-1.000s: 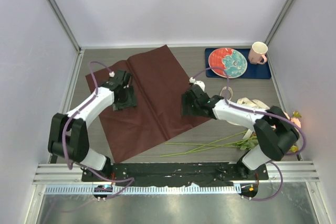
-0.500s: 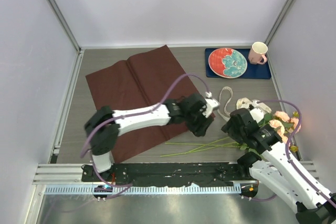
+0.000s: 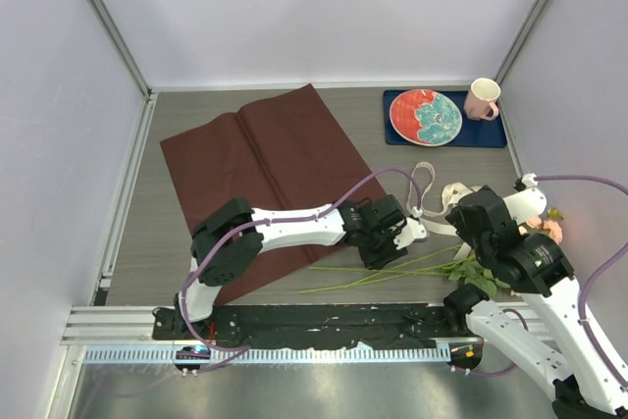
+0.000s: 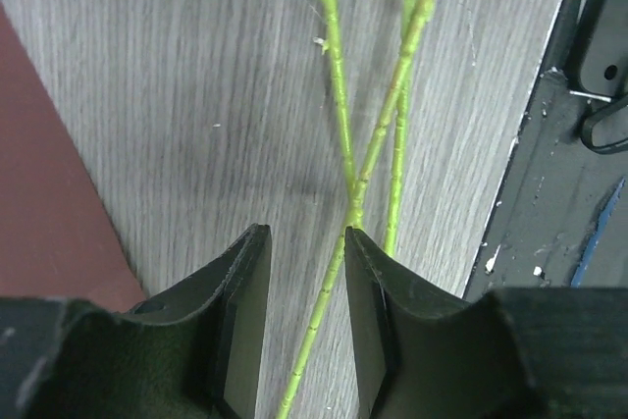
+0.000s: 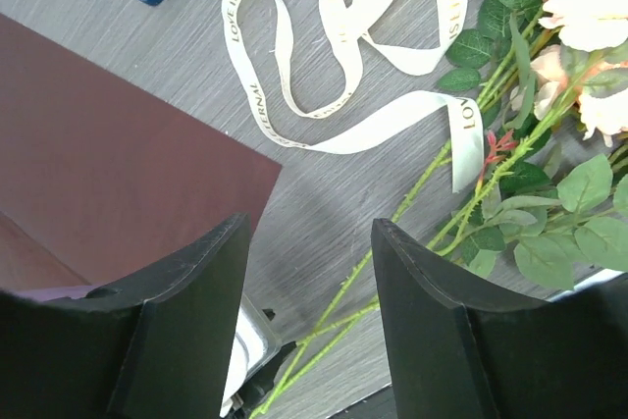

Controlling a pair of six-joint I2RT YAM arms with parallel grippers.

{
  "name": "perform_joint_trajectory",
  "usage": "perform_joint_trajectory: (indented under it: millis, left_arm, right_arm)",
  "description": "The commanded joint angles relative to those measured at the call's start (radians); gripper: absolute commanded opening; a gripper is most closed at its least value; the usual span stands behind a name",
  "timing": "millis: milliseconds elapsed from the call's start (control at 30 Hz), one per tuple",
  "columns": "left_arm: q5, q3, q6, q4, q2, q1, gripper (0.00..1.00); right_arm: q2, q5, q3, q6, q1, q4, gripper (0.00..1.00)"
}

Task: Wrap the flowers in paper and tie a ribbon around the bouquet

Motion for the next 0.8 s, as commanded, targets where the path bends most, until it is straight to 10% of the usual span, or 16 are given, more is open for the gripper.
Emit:
perform_joint_trajectory:
  millis: [0, 767]
  left_arm:
    - [0.089, 0.021, 0.040, 0.013, -0.007, -0.005, 0.40]
    - [0.088, 0.138, 0.070, -0.109, 0.113, -0.021, 0.21]
  right_arm:
    - [-0.025, 0.060, 0.008, -0.026, -0.001, -0.032, 0.59]
    - [-0.134, 0.017, -0.023, -0.060, -0.002, 0.022, 0.59]
